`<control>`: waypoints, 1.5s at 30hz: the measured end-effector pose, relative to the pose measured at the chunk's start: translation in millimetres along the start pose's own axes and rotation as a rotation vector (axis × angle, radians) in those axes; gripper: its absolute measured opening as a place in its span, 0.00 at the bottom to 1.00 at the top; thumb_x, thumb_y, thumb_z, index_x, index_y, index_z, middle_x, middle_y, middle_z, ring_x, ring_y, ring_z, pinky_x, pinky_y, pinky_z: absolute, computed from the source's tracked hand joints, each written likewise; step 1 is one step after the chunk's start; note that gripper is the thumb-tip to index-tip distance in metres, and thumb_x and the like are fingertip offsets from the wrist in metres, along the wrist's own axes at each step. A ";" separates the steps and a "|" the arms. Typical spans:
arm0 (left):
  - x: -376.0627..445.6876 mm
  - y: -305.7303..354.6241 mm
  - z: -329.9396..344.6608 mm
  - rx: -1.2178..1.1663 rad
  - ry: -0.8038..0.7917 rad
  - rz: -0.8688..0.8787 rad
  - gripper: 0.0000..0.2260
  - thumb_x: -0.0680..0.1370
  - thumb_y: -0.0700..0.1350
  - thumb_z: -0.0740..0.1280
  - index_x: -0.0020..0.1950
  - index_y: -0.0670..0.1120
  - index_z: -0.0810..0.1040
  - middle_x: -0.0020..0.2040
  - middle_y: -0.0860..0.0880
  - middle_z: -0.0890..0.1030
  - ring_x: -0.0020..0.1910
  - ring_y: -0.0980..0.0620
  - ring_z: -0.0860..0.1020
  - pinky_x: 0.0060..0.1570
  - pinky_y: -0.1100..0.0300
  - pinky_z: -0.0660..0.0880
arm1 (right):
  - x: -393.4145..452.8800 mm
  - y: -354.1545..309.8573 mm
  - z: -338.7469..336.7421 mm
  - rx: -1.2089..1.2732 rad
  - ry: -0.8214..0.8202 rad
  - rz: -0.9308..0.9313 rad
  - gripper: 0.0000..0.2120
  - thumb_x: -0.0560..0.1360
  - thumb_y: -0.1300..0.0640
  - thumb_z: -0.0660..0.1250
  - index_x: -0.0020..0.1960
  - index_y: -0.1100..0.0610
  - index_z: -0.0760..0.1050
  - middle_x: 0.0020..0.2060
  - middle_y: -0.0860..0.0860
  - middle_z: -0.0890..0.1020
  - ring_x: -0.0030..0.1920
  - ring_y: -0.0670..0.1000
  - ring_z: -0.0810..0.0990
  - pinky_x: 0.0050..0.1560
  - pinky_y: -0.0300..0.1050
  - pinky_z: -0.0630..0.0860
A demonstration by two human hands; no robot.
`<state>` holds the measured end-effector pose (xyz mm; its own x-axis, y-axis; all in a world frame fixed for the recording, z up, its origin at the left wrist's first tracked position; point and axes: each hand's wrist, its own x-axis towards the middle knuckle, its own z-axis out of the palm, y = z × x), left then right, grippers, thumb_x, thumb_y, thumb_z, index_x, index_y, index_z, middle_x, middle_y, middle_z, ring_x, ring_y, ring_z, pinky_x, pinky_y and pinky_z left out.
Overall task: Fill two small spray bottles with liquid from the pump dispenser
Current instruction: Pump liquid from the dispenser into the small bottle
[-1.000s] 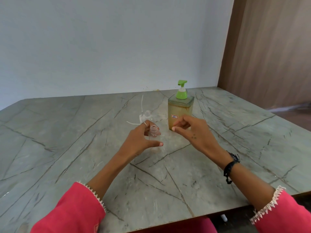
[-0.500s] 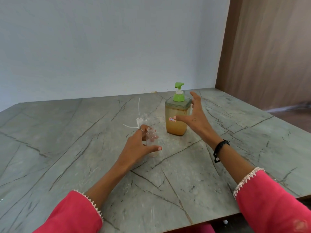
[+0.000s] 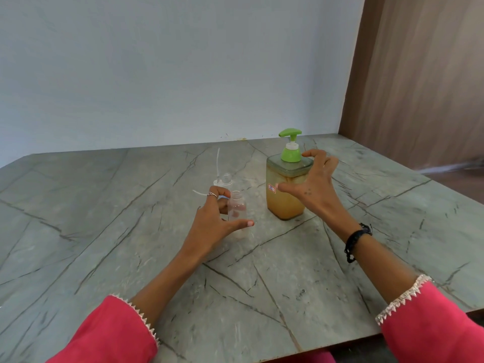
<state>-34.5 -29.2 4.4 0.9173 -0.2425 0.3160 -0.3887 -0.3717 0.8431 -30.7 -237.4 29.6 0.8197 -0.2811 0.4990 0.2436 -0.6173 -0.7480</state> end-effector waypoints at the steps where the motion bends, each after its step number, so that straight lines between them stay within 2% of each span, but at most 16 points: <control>1: 0.3 0.4 0.6 -0.003 0.000 0.003 0.26 0.65 0.45 0.77 0.55 0.47 0.66 0.48 0.53 0.81 0.46 0.60 0.79 0.48 0.67 0.74 | -3.5 -0.7 -1.1 -0.015 -0.003 -0.021 0.39 0.63 0.57 0.78 0.66 0.57 0.59 0.56 0.52 0.55 0.59 0.51 0.61 0.56 0.40 0.64; 5: 0.4 1.0 3.3 0.005 -0.009 0.008 0.25 0.65 0.47 0.76 0.55 0.49 0.66 0.51 0.52 0.80 0.48 0.55 0.80 0.49 0.64 0.74 | -16.7 -6.7 -5.8 -0.094 -0.024 -0.071 0.41 0.62 0.53 0.79 0.67 0.55 0.59 0.56 0.50 0.58 0.60 0.50 0.61 0.58 0.42 0.64; 9: -1.1 1.8 2.8 -0.014 0.000 0.016 0.25 0.66 0.47 0.76 0.56 0.49 0.66 0.50 0.53 0.80 0.46 0.58 0.80 0.46 0.66 0.75 | -31.5 -13.3 -7.0 -0.190 0.007 -0.097 0.43 0.62 0.45 0.78 0.68 0.53 0.59 0.60 0.53 0.62 0.58 0.49 0.63 0.52 0.41 0.66; 13: -1.5 3.7 3.1 -0.010 0.013 0.034 0.24 0.66 0.49 0.75 0.55 0.51 0.66 0.50 0.55 0.79 0.46 0.60 0.79 0.43 0.68 0.75 | -43.9 -21.7 -8.8 -0.259 0.054 -0.105 0.43 0.62 0.41 0.77 0.68 0.52 0.59 0.60 0.54 0.62 0.58 0.49 0.65 0.46 0.40 0.67; 17: -2.0 3.5 4.8 -0.007 -0.004 0.033 0.25 0.66 0.50 0.75 0.56 0.51 0.66 0.54 0.51 0.78 0.49 0.53 0.79 0.47 0.62 0.77 | -52.6 -24.8 -9.2 -0.294 0.045 -0.137 0.45 0.59 0.34 0.74 0.67 0.51 0.60 0.59 0.51 0.63 0.55 0.45 0.64 0.35 0.28 0.61; 20: -3.4 3.8 4.7 -0.023 -0.025 0.039 0.25 0.65 0.49 0.75 0.57 0.49 0.67 0.54 0.49 0.79 0.49 0.52 0.80 0.49 0.56 0.79 | -54.4 -27.4 -14.4 -0.252 0.027 -0.130 0.42 0.59 0.30 0.68 0.66 0.50 0.62 0.57 0.47 0.63 0.53 0.43 0.66 0.36 0.27 0.60; 23: -5.5 5.1 3.2 -0.033 -0.024 0.058 0.24 0.63 0.54 0.73 0.55 0.51 0.68 0.52 0.50 0.80 0.49 0.53 0.80 0.49 0.53 0.79 | -50.2 -27.1 -20.7 0.003 0.015 -0.054 0.34 0.64 0.33 0.67 0.63 0.49 0.64 0.57 0.46 0.67 0.52 0.42 0.70 0.42 0.30 0.66; 25: -7.1 7.2 2.5 -0.047 -0.012 0.069 0.22 0.62 0.57 0.71 0.52 0.56 0.68 0.50 0.51 0.81 0.49 0.54 0.80 0.49 0.54 0.79 | -45.0 -24.6 -23.6 0.155 0.031 -0.060 0.28 0.68 0.36 0.68 0.61 0.48 0.65 0.57 0.46 0.71 0.55 0.39 0.72 0.49 0.33 0.70; 28: -8.2 10.5 1.4 -0.087 0.011 0.083 0.20 0.63 0.57 0.71 0.51 0.58 0.69 0.49 0.53 0.81 0.48 0.57 0.80 0.47 0.57 0.78 | -34.4 -25.8 -26.5 0.253 -0.010 -0.115 0.23 0.71 0.43 0.67 0.63 0.46 0.65 0.56 0.44 0.76 0.59 0.41 0.74 0.55 0.33 0.69; 31: -8.3 15.9 1.4 -0.146 0.028 0.106 0.19 0.64 0.56 0.71 0.52 0.56 0.72 0.47 0.52 0.82 0.46 0.58 0.80 0.45 0.58 0.78 | -20.8 -27.9 -28.2 0.317 -0.087 -0.176 0.21 0.74 0.49 0.67 0.65 0.44 0.65 0.51 0.44 0.80 0.58 0.42 0.77 0.61 0.39 0.71; 34: -8.3 27.9 2.8 -0.211 0.037 0.119 0.17 0.65 0.54 0.70 0.52 0.57 0.73 0.45 0.50 0.81 0.45 0.56 0.80 0.43 0.61 0.78 | -10.1 -29.8 -27.3 0.367 -0.136 -0.261 0.19 0.76 0.54 0.67 0.64 0.45 0.68 0.51 0.51 0.82 0.54 0.46 0.81 0.57 0.40 0.76; 36: -5.7 37.0 2.7 -0.235 0.036 0.137 0.16 0.66 0.54 0.71 0.52 0.57 0.73 0.45 0.50 0.81 0.44 0.53 0.81 0.42 0.59 0.80 | -6.1 -31.8 -24.0 0.358 -0.100 -0.326 0.15 0.76 0.58 0.68 0.60 0.47 0.71 0.54 0.49 0.80 0.51 0.46 0.81 0.52 0.38 0.77; 39: 1.0 49.5 0.6 -0.251 0.036 0.173 0.14 0.68 0.53 0.72 0.51 0.59 0.73 0.46 0.51 0.81 0.43 0.51 0.81 0.40 0.55 0.80 | -2.9 -29.7 -16.3 0.279 0.018 -0.445 0.15 0.75 0.63 0.68 0.54 0.44 0.72 0.53 0.48 0.76 0.48 0.45 0.80 0.50 0.40 0.78; 45: 13.9 64.4 0.0 -0.237 0.014 0.193 0.15 0.66 0.54 0.69 0.52 0.58 0.73 0.45 0.53 0.81 0.43 0.50 0.81 0.39 0.55 0.80 | -2.4 -22.3 -7.0 0.287 0.121 -0.534 0.13 0.75 0.65 0.67 0.56 0.51 0.76 0.55 0.41 0.73 0.52 0.43 0.78 0.51 0.38 0.77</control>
<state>-46.9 -56.5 63.1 0.8300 -0.2757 0.4848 -0.5264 -0.0999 0.8444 -41.7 -228.0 48.2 0.4855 -0.0798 0.8706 0.7476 -0.4782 -0.4608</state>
